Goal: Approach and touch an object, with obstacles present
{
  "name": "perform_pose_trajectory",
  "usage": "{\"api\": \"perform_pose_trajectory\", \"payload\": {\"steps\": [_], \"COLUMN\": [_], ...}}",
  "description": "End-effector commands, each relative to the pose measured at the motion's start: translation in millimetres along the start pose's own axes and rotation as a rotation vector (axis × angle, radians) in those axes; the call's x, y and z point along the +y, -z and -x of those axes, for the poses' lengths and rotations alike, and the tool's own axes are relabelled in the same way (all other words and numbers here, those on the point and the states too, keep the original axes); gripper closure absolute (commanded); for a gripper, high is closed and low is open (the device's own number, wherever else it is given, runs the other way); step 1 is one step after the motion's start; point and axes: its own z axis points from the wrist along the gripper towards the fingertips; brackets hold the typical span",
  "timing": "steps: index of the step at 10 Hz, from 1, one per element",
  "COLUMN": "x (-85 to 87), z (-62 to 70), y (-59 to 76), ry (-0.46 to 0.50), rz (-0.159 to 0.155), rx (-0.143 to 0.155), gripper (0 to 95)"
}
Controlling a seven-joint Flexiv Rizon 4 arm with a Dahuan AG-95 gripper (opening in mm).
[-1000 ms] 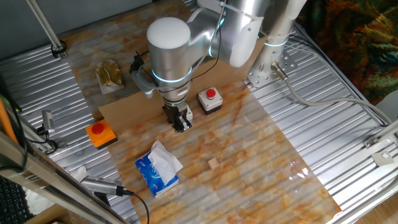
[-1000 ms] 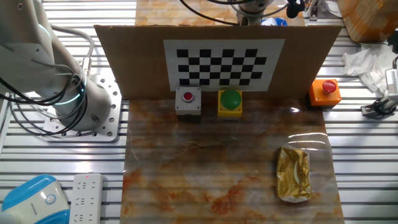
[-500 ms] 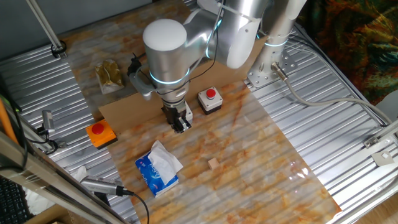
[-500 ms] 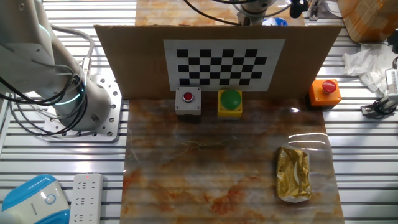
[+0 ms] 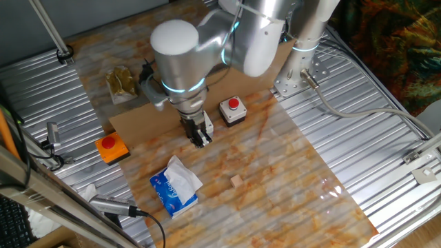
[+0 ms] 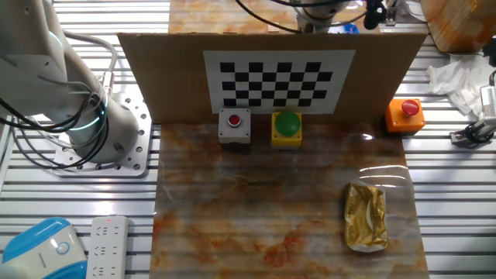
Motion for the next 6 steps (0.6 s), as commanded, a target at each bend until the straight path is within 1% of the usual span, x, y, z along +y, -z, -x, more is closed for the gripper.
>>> {"api": "perform_pose_trajectory", "payload": {"steps": [1,3,4,6], "x": [5.5,13.2,14.9,24.4], "z": [-2.1,-5.5,-6.0,-8.8], "y": [4.7,2.8,2.2,0.8], "ry": [0.002,-0.002,-0.003,-0.013], "rz": [-0.009,-0.027,-0.029,-0.037], "rx": [0.01,0.008,0.009,0.008], "gripper": [95.0,95.0,95.0,95.0]}}
